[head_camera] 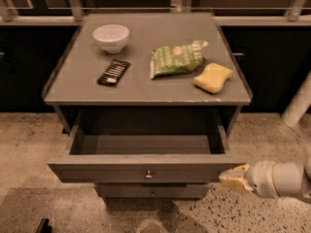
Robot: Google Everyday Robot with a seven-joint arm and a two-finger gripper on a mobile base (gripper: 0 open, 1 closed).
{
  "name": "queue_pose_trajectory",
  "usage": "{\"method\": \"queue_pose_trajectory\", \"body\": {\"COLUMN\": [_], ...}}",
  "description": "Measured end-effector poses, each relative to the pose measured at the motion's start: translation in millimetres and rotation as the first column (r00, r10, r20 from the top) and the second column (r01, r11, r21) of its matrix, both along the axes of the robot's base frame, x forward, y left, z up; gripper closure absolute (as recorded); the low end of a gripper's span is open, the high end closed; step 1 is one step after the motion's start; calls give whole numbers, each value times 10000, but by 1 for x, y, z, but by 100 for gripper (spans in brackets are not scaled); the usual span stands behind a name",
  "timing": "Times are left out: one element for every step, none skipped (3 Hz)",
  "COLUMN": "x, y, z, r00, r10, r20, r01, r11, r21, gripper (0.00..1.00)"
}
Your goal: Close top drawer
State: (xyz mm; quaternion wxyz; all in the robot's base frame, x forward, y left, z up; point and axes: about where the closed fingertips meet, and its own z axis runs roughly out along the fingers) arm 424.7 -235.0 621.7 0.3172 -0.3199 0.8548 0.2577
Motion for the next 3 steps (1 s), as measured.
{"method": "queue_pose_trajectory", "body": {"x": [12,12,27], "y": [2,2,7], "z": [0,0,-7], "r00": [9982,9982,9985], "r10": [68,69,145], "r20": [596,596,534], "r01": [-93,-93,-146], "r11": [9991,9991,9999], "r21": [407,404,9], "gripper": [100,100,100]}}
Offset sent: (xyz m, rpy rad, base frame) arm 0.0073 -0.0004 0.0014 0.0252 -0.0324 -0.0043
